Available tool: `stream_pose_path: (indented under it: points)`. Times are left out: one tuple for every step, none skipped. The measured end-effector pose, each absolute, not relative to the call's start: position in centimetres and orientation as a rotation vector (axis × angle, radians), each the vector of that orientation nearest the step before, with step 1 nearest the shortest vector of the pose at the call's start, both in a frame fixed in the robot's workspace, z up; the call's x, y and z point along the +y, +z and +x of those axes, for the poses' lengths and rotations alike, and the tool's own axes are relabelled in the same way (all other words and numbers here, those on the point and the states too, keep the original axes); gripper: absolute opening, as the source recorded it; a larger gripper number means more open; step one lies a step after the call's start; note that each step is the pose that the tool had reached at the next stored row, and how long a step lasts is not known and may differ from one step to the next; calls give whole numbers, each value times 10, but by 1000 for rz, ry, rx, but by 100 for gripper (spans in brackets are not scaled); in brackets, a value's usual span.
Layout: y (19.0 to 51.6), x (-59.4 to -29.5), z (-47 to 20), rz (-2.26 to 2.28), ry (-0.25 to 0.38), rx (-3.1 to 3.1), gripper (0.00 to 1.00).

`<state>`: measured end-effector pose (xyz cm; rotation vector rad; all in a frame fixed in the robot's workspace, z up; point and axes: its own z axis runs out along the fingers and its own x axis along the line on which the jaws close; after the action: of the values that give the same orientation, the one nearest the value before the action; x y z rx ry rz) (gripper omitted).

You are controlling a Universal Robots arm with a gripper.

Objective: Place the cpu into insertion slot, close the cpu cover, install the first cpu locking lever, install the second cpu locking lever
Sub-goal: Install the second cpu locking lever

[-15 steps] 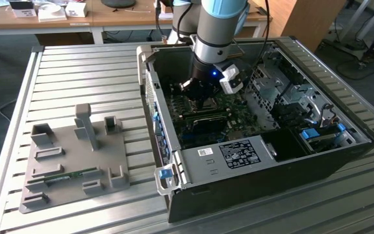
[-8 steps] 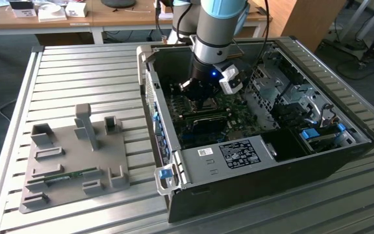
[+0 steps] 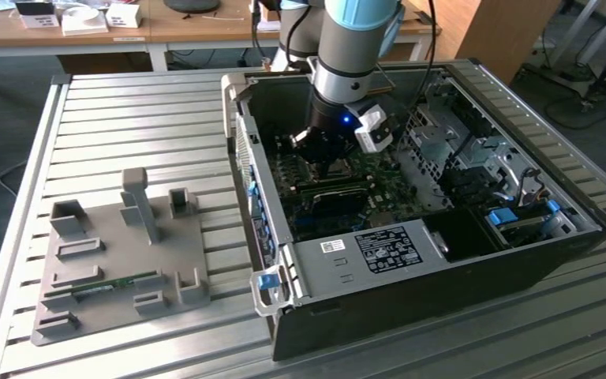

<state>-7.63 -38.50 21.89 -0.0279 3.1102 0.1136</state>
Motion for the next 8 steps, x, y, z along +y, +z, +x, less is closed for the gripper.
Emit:
stream_pose_path:
  points:
    - [219, -385, -77, -28, 114, 3110, 11]
    - [219, -385, -77, -28, 114, 3109, 11]
    - [218, -385, -78, -28, 114, 3108, 11]
    - [218, -385, -78, -28, 113, 3108, 11]
    - [218, -385, -78, -28, 113, 3107, 11]
    - [218, -385, -78, -28, 113, 3107, 11]
    - [218, -385, -79, -28, 113, 3107, 11]
    - [217, -385, -79, -28, 113, 3107, 11]
